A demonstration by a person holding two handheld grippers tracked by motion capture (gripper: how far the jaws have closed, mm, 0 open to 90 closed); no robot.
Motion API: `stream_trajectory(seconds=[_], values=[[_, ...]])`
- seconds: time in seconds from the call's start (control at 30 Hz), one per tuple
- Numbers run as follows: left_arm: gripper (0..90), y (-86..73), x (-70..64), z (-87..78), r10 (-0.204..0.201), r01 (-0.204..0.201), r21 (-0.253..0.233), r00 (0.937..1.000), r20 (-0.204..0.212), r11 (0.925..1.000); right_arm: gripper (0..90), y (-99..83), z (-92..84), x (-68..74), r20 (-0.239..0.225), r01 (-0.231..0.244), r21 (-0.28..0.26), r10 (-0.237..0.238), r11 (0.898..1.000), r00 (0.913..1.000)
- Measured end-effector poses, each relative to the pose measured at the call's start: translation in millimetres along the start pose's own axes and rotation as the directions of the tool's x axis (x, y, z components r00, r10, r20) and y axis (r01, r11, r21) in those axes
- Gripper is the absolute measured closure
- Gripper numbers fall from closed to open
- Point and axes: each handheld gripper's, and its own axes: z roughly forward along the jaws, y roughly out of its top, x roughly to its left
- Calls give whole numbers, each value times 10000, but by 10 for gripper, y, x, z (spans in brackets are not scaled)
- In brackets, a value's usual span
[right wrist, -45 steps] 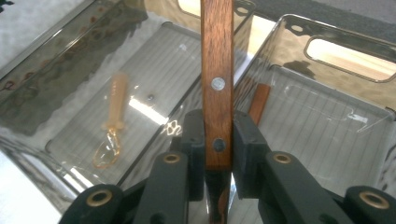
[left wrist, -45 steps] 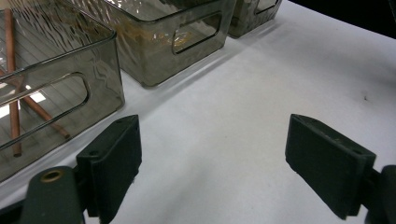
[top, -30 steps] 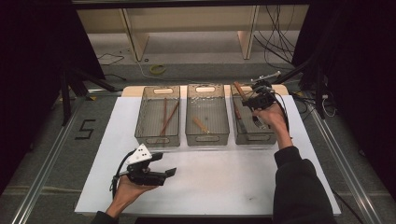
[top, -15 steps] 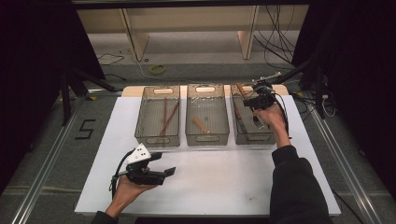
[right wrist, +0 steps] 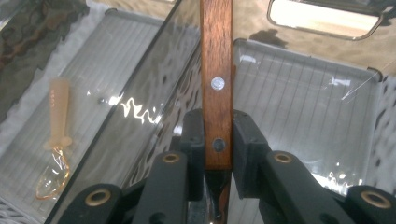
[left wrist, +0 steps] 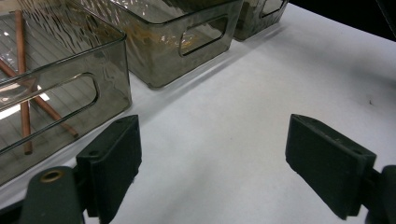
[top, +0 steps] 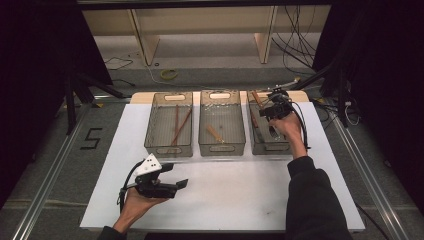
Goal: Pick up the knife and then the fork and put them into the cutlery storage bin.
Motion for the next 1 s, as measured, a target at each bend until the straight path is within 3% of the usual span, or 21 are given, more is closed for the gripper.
stream_trajectory(seconds=[0.17, 0.23, 0.5, 0.7, 1.0], values=[[178, -1, 0, 3, -1, 1, 11, 10000, -8, 10000, 755, -12, 47, 0, 53, -61, 189, 60, 9998, 10000], [177, 0, 0, 1, 1, -1, 13, 10000, -11, 10000, 652, -12, 55, -3, 92, -188, 337, 185, 9993, 9998], [176, 1, 6, -4, 10, -10, 21, 10000, -30, 10000, 547, -16, -36, -47, -30, -418, 87, 418, 9991, 9991], [174, 2, 20, -10, 3, -3, -2, 9999, -101, 10000, 494, -66, -118, -34, -211, -273, -229, 268, 9994, 9994], [173, 0, 40, -20, -58, 57, -31, 9998, -182, 10000, 420, -189, -271, 110, -725, 205, -760, -260, 9969, 9970]])
